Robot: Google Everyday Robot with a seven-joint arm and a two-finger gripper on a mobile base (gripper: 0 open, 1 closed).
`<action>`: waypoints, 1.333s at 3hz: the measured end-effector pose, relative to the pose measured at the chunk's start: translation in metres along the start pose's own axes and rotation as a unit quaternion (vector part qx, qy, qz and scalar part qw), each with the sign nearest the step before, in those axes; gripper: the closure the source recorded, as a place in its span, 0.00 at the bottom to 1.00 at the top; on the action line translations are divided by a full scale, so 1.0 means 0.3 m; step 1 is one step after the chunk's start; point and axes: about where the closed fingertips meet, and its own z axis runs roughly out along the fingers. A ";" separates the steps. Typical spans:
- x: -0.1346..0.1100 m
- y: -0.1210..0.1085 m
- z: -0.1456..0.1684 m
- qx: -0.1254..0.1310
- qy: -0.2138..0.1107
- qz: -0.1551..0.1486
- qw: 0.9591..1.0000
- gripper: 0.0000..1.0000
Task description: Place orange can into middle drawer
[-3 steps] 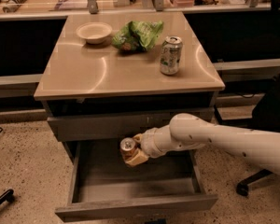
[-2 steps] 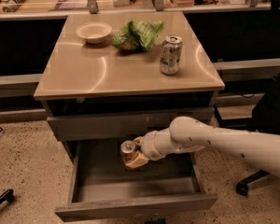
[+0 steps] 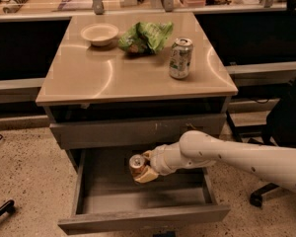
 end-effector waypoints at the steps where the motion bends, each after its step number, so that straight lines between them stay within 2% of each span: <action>1: 0.102 0.009 0.064 0.018 -0.011 -0.004 1.000 1.00; 2: 0.172 0.013 0.122 0.028 -0.028 -0.011 0.999 1.00; 4: 0.272 0.014 0.211 0.028 -0.045 -0.006 0.999 1.00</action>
Offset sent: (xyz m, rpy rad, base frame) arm 0.0079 -0.0158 -0.0949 0.0873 -0.0991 -0.0228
